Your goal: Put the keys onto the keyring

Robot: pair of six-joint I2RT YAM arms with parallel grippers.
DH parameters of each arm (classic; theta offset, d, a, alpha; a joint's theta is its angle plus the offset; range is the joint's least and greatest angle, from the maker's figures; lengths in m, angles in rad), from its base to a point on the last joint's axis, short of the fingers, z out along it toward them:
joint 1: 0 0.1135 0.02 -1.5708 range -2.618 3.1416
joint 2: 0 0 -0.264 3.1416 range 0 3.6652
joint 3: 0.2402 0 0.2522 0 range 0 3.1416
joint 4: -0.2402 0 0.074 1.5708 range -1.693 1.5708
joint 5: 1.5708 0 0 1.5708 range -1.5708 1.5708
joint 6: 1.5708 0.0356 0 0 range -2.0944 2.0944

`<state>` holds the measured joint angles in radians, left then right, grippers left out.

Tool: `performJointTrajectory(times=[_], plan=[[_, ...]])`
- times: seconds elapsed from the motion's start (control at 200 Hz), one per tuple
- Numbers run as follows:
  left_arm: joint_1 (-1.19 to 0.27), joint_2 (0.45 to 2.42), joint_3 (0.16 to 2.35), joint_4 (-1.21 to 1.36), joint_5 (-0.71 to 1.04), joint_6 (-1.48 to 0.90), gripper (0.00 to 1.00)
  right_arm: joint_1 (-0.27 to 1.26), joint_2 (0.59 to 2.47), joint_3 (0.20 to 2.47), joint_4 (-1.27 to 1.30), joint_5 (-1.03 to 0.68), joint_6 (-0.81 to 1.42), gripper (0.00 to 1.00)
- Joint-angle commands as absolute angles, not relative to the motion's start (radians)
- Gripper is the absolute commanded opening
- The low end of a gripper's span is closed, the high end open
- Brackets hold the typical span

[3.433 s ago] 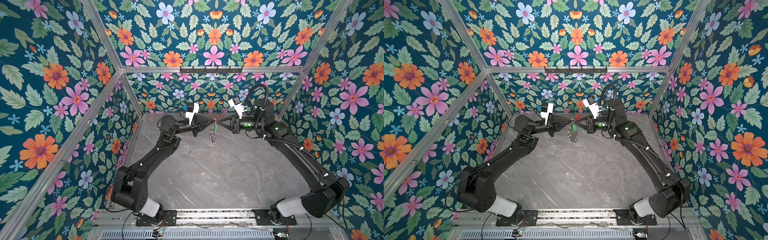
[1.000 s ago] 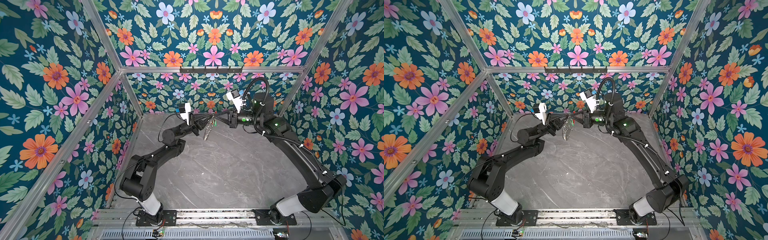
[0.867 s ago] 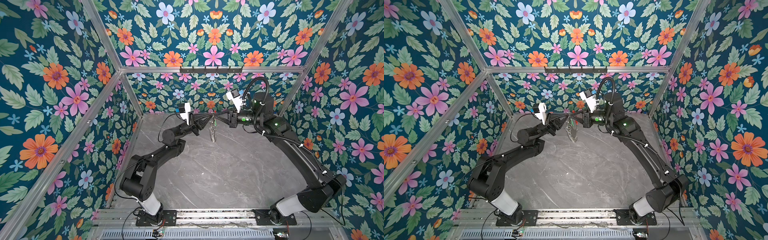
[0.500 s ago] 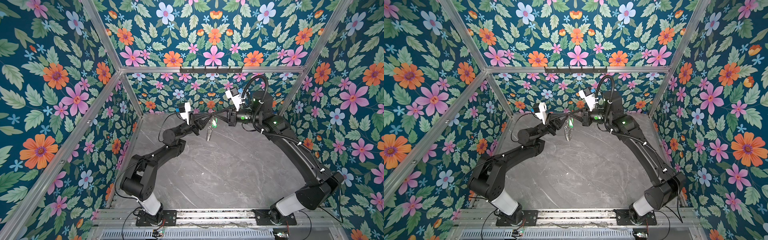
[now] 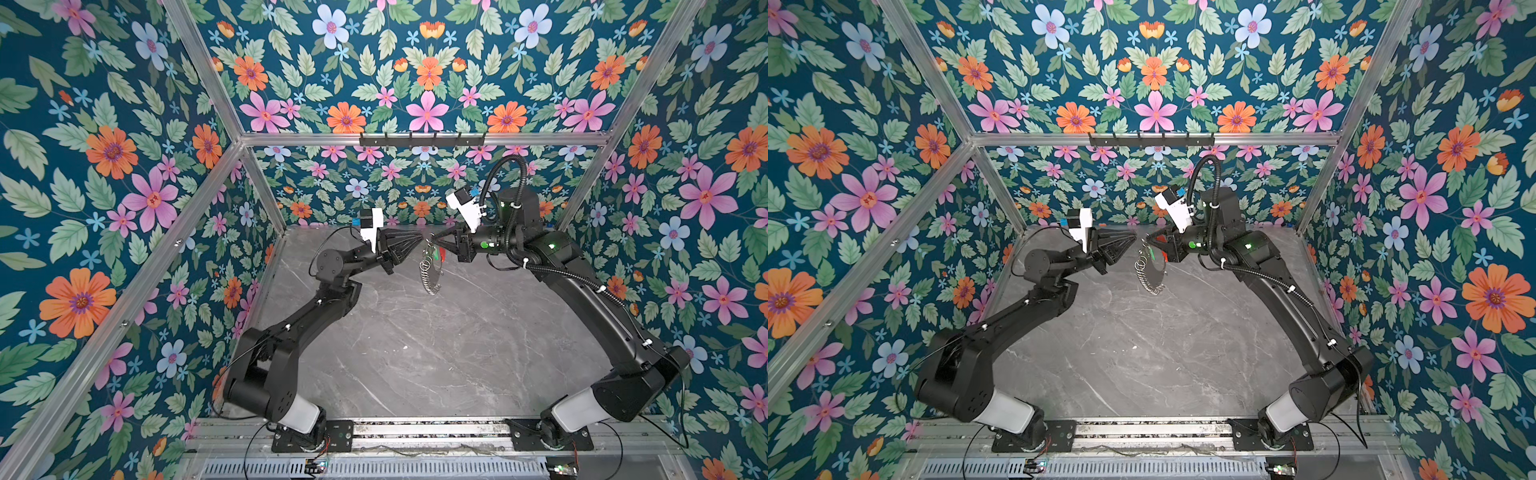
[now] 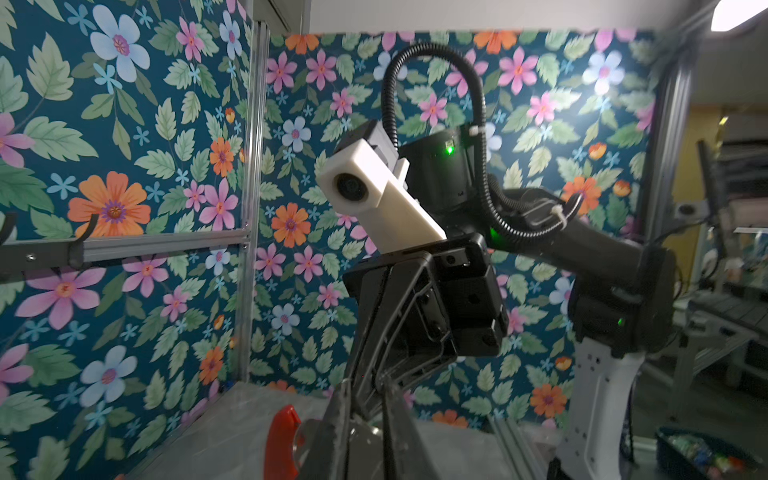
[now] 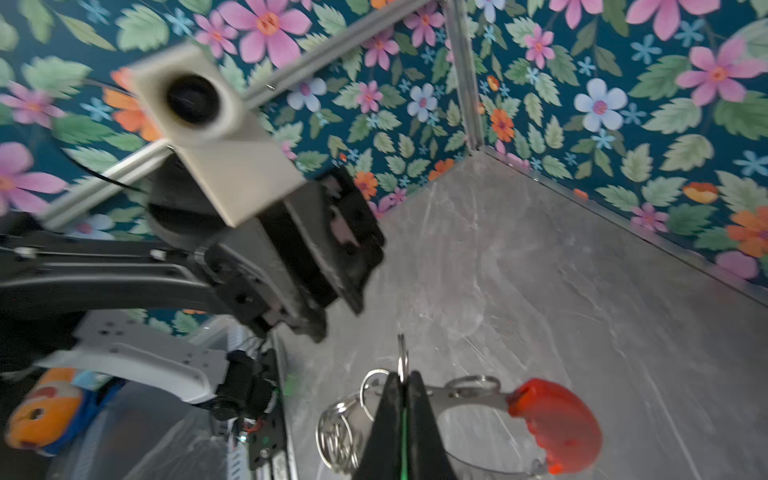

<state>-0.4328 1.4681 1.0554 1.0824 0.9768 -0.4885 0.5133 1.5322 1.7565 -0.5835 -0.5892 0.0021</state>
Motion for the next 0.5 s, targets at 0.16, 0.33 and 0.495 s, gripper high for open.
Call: performJointTrajectory(times=[0.16,0.33,0.495], plan=[[-0.445,1.459,1.314,-0.077,1.011,0.371,0.09,0.559,1.525,1.72,-0.699,-0.366,-0.245,0.0],[-0.446,1.484,1.368,-0.11,1.046,0.383,0.09,0.571,1.516,1.718,-0.694,-0.391,-0.239,0.0],[-0.465,1.487,1.368,-0.068,1.068,0.353,0.1,0.581,1.517,1.717,-0.693,-0.393,-0.238,0.0]])
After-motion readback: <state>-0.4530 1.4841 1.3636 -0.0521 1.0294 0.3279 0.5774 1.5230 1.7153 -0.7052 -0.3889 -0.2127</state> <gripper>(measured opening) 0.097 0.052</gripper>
